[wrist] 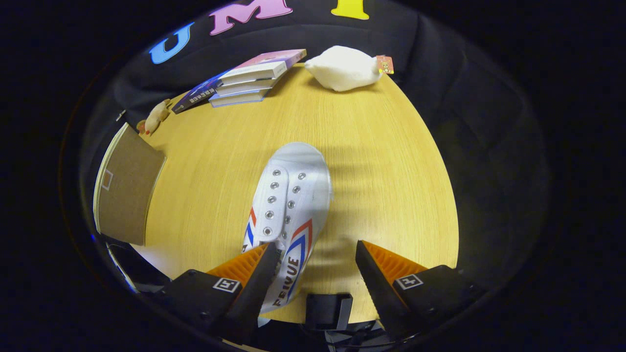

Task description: Open the storage box then place both shoes into the box .Put the left shoe in first, then the right shoe, with the right side of both shoes facing outward in a uniform manner.

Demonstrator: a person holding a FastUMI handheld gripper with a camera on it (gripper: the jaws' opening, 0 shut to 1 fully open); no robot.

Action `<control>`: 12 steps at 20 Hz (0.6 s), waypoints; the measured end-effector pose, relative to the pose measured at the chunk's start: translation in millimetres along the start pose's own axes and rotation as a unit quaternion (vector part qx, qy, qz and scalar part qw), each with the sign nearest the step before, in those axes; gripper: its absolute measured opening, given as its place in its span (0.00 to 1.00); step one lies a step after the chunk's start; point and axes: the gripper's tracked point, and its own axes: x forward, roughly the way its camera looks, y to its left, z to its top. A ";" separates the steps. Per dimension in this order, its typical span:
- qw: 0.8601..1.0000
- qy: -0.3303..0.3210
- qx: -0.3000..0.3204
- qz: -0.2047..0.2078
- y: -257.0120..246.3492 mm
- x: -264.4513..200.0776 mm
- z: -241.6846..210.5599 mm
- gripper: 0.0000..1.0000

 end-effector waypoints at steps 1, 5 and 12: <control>1.000 0.003 0.001 0.003 1.5 3.8 -0.3 0.94; 0.999 0.012 0.020 0.033 19.7 10.0 -1.3 0.59; 0.996 0.037 0.065 0.042 17.7 13.9 -0.7 0.34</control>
